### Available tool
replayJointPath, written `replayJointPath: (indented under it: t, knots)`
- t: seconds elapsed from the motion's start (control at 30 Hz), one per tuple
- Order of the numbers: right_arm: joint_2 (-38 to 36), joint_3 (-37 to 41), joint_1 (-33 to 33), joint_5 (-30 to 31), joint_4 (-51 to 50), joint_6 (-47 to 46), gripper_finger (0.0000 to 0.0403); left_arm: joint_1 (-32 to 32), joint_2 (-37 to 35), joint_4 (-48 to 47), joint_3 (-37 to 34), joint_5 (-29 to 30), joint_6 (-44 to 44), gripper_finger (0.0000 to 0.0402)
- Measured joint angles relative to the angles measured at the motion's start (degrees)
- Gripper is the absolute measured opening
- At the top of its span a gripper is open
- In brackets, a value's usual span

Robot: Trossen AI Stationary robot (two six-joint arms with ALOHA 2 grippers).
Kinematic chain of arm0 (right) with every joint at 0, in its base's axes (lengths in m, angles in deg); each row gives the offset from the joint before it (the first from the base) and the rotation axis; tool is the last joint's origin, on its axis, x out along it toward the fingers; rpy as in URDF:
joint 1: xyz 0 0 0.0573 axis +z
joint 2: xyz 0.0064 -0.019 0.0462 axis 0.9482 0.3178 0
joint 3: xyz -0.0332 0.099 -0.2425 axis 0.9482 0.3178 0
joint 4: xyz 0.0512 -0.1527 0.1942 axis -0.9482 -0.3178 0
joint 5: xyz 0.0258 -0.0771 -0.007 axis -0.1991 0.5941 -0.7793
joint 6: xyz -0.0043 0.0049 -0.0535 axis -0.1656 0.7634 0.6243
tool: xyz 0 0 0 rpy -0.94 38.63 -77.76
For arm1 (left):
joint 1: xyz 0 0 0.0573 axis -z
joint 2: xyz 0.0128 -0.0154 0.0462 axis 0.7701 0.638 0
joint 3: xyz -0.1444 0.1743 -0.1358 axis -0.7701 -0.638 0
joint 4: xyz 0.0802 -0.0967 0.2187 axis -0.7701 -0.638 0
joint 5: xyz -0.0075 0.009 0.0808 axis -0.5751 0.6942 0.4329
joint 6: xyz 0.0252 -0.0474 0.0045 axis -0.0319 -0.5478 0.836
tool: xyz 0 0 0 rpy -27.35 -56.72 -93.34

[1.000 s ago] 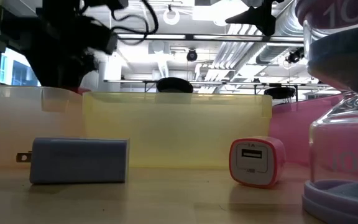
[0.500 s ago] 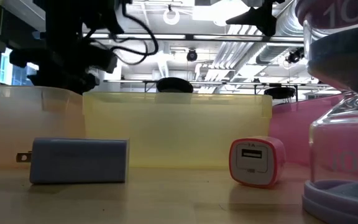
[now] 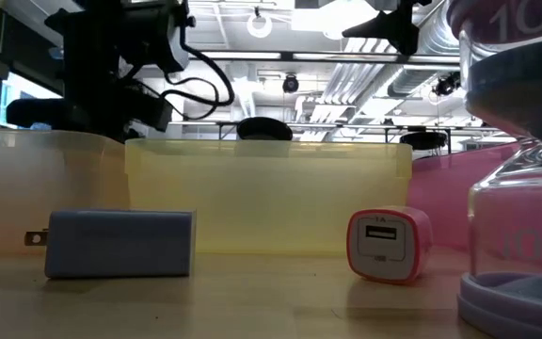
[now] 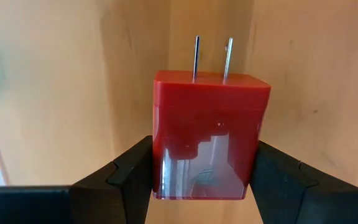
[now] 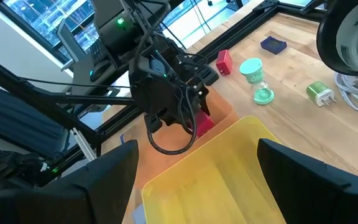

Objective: Pick & Place Office items
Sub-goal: Put the red charger adaptor into the orange bin

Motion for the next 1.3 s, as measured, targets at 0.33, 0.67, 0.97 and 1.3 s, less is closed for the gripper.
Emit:
replayJointPath:
  t: [0.33, 0.67, 0.97, 1.3]
  knots:
    - [2.0, -0.1, 0.0, 0.3, 0.4, -0.2, 0.0318, 1.0, 5.5, 0.7, 0.3, 0.0, 0.9, 0.0209]
    - [2.9, 0.0, 0.0, 0.0, -0.1, -1.2, 0.0318, 1.2, 4.9, 3.1, 0.1, -0.1, 0.2, 0.0230]
    - [2.7, 0.0, 0.0, 0.0, 0.1, -1.0, 0.0318, 1.2, 4.9, 2.7, 0.1, -0.7, -1.6, 0.0233]
    - [2.8, 0.0, 0.0, 0.0, 0.1, 0.3, 0.0318, 1.2, 4.9, 2.8, 0.1, -0.6, -1.1, 0.0250]
